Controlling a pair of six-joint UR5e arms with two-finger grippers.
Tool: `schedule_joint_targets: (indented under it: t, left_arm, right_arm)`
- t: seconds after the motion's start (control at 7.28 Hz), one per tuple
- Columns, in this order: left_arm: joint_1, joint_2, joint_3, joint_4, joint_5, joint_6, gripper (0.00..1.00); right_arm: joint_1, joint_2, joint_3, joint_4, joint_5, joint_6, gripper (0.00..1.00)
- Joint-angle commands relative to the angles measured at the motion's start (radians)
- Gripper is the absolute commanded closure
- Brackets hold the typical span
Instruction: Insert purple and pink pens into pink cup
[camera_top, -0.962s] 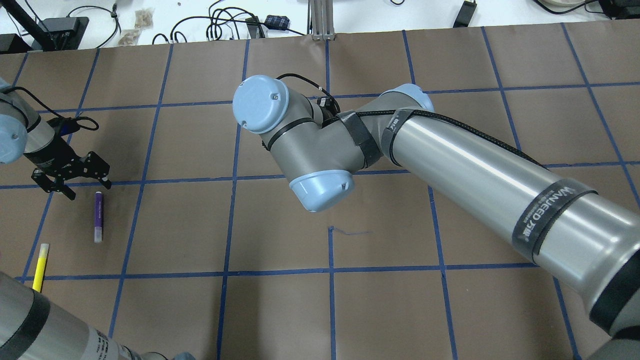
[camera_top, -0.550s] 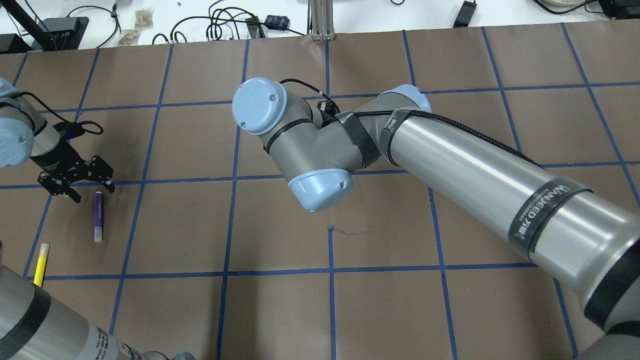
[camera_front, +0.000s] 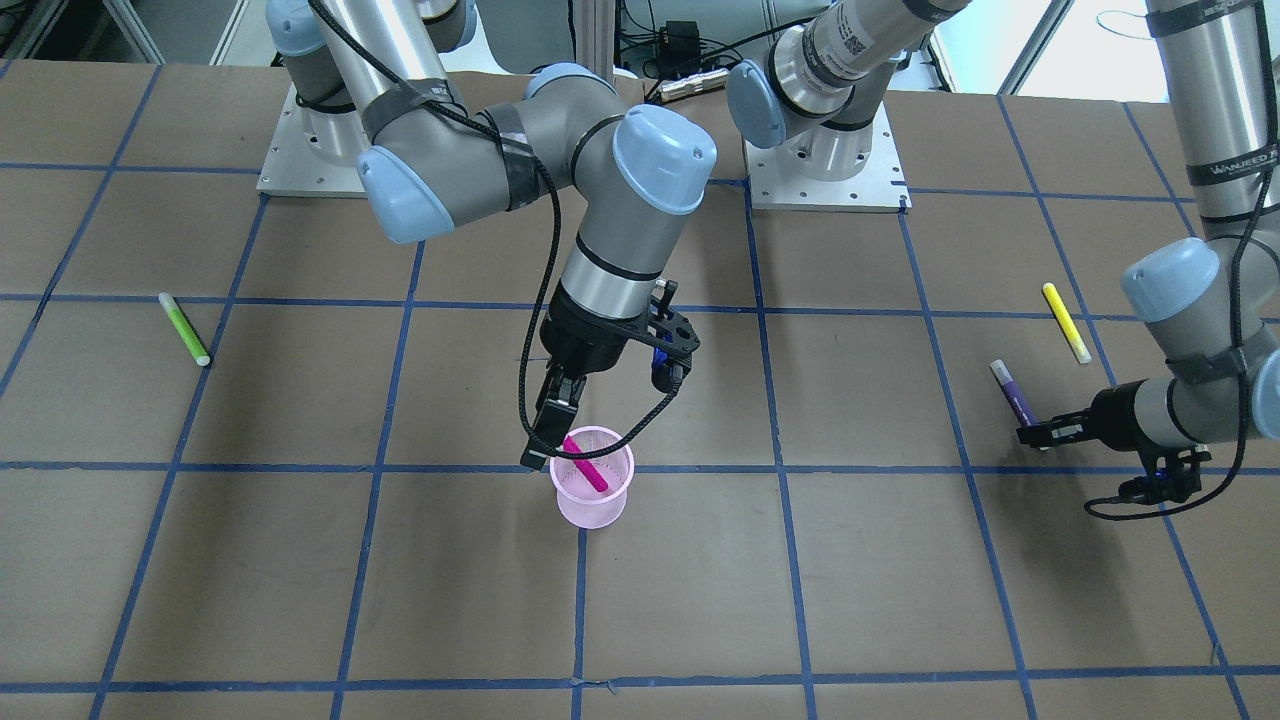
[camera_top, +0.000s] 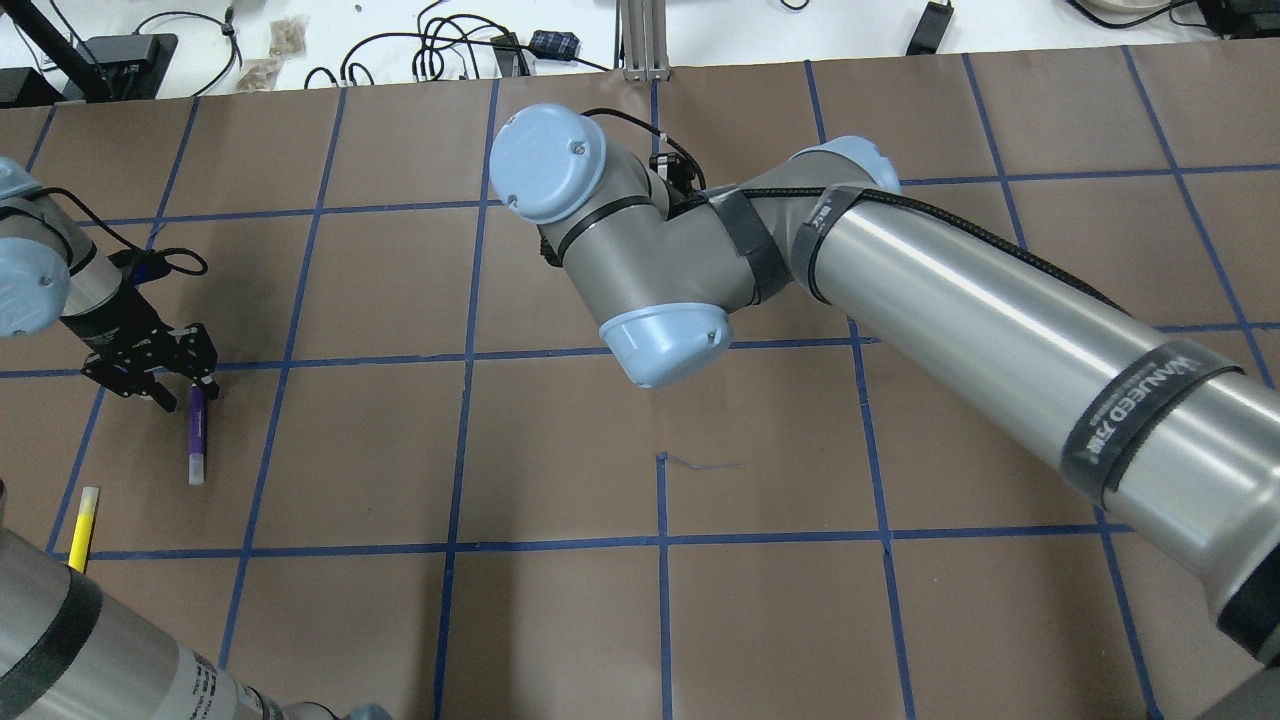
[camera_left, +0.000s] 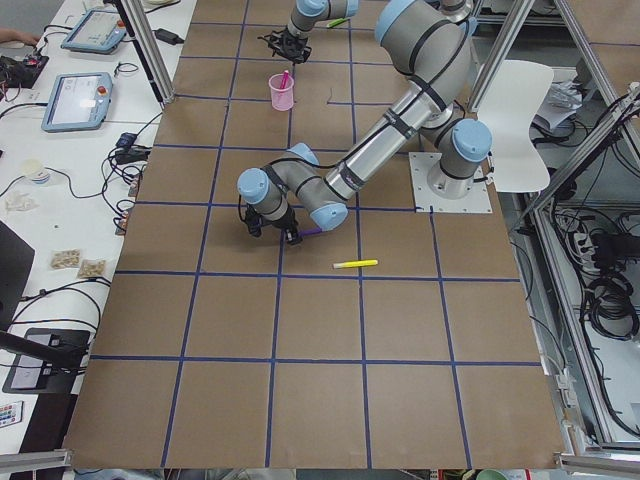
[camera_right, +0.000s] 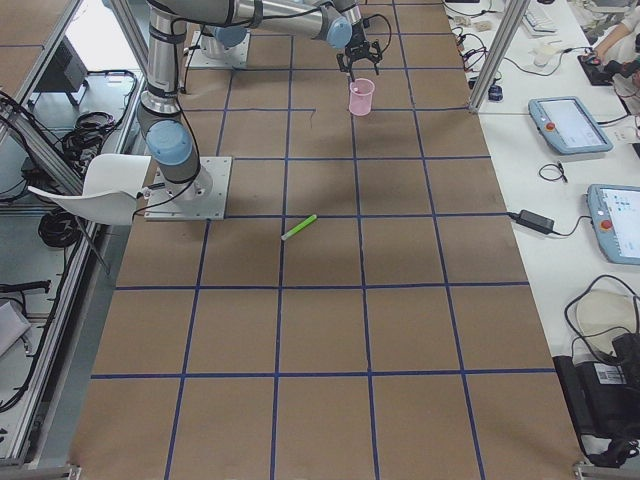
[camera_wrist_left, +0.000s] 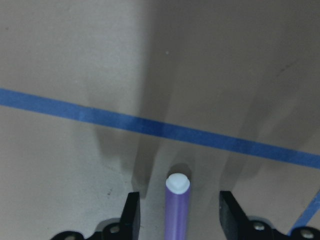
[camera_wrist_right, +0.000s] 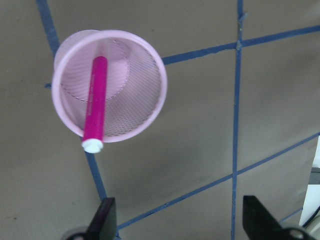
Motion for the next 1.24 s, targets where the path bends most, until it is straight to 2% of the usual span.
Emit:
schedule_joint_targets:
  t: [0.0,0.27,0.41,0.69,0.82,0.96,1.1]
  left_arm:
    - [-0.002,0.000,-0.001,-0.002,-0.001,-0.009,0.62]
    - [-0.002,-0.003,-0.001,0.002,-0.009,-0.012,0.82]
    - [-0.002,-0.005,-0.001,0.005,-0.009,-0.012,1.00]
    - [-0.002,0.014,0.001,-0.001,-0.010,-0.015,1.00]
    - [-0.012,0.041,0.003,-0.002,-0.010,-0.058,1.00]
    - [-0.032,0.070,0.013,-0.013,-0.031,-0.148,1.00]
    - [-0.078,0.110,0.050,-0.074,-0.076,-0.256,1.00]
  right_arm:
    - [-0.162,-0.139,-0.017,0.076,0.075,-0.011,0.11]
    - [-0.292,-0.272,-0.015,0.251,0.159,-0.007,0.10]
    - [-0.328,-0.332,-0.014,0.346,0.182,0.019,0.10]
    - [-0.374,-0.360,-0.007,0.397,0.256,0.191,0.09]
    - [-0.380,-0.363,-0.007,0.407,0.306,0.381,0.02]
    - [-0.379,-0.381,-0.007,0.457,0.312,0.594,0.00]
    - [-0.377,-0.392,-0.006,0.548,0.360,0.815,0.00]
